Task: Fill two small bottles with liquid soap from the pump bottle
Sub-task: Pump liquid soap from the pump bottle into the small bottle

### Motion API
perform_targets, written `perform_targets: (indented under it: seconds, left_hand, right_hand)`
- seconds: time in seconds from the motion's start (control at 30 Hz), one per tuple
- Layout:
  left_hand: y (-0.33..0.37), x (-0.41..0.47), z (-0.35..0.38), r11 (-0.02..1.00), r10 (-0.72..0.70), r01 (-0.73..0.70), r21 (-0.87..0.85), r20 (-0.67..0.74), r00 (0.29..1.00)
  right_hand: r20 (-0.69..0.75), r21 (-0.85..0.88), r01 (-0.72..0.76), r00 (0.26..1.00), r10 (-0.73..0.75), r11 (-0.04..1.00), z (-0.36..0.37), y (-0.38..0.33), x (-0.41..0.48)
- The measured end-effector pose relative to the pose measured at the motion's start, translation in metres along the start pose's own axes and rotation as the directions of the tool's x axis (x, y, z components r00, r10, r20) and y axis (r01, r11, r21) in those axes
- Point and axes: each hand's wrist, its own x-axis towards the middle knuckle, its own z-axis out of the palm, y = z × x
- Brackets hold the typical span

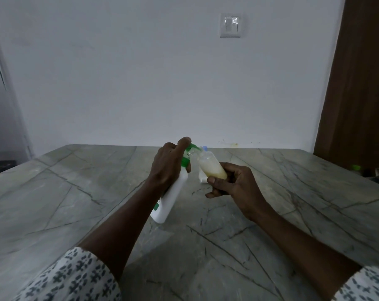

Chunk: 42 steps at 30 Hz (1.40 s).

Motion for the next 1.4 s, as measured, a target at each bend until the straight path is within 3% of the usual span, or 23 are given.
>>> perform_targets:
  seconds: [0.33,0.73,1.07,1.4]
  left_hand:
    - [-0.0047,0.0023,0.0002,0.998,0.052,-0.052,-0.018,0.0,0.999]
    - [0.0031,-0.0011,0.0007,0.998,-0.033,0.033,-0.062,-0.005,0.999]
    - [-0.0044,0.0006,0.0008,0.998,0.004,-0.002,0.063,-0.033,0.999]
    - [0.0027,-0.0001,0.0022,0.999,-0.049,0.049,-0.002,-0.01,0.999]
  right_hand:
    - [0.025,0.014,-0.011,1.0,0.011,1.0,0.0019,-0.0006,-0.0021]
    - [-0.001,-0.007,-0.015,1.0,0.015,1.0,0.0009,-0.0014,-0.0012]
    - [0.015,0.007,-0.014,1.0,0.014,1.0,0.0023,-0.0005,-0.002]
    - [-0.01,-0.001,0.002,1.0,-0.002,1.0,-0.0008,-0.0004,-0.0002]
